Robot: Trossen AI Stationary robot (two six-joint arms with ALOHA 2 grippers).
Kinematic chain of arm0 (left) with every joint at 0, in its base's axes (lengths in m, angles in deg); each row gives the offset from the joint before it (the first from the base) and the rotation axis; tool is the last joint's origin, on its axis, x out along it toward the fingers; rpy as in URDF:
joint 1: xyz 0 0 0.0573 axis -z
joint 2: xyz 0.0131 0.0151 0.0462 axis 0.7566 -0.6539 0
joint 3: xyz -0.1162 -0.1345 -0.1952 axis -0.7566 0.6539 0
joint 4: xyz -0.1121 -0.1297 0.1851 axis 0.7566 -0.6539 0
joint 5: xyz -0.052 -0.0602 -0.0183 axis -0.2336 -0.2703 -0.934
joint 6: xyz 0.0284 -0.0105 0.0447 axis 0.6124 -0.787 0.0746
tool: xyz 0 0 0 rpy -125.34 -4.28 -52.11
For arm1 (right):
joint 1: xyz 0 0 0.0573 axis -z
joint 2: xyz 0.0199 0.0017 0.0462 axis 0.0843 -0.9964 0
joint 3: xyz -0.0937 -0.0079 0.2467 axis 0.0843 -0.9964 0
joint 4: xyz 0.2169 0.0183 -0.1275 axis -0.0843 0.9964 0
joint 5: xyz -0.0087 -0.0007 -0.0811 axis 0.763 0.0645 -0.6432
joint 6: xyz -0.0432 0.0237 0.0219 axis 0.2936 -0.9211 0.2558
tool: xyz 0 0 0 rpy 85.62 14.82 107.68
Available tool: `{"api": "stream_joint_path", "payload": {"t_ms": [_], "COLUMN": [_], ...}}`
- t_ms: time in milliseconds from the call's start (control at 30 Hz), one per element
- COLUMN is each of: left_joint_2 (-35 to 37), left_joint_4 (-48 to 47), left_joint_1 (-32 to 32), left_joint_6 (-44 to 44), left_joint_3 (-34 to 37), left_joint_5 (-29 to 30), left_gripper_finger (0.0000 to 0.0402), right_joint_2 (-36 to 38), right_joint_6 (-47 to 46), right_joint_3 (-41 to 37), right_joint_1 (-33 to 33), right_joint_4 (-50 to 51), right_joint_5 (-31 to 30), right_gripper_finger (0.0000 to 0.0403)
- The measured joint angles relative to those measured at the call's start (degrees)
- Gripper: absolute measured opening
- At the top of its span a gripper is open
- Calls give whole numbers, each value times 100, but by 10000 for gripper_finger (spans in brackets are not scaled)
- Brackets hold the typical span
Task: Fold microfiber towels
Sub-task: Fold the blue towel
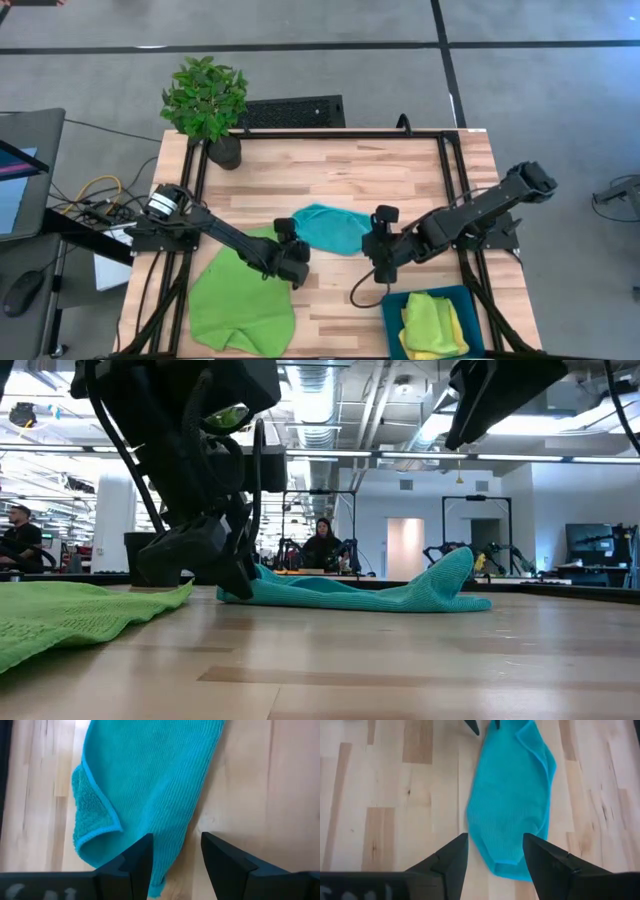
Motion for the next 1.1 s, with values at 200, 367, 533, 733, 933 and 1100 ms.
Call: {"api": "stream_joint_path", "payload": {"t_ms": [200, 367, 533, 733, 933, 1100], "left_joint_2": [7, 8, 19, 18, 16, 16], "left_joint_4": [-113, -351, -339, -361, -389, -365], "left_joint_1": [-19, -216, -415, -584, -575, -579], "left_joint_6": [-77, -253, -219, -280, -61, 582], "left_joint_3": [0, 0, -9, -4, -219, -575], "left_joint_5": [46, -300, -512, -621, -472, -456], "left_gripper_finger": [159, 159, 150, 45, 7, 2], "right_joint_2": [0, 0, 0, 0, 0, -2], "right_joint_6": [-7, -3, -5, -5, 30, 43], "right_joint_3": [0, 0, 0, 0, -271, -806], "right_joint_1": [9, 55, 55, 52, 205, 578], "right_joint_4": [14, 18, 18, 23, -98, -739], "right_joint_5": [69, 92, 154, 240, 620, 1021], "right_gripper_finger": [212, 210, 204, 194, 180, 163]}}
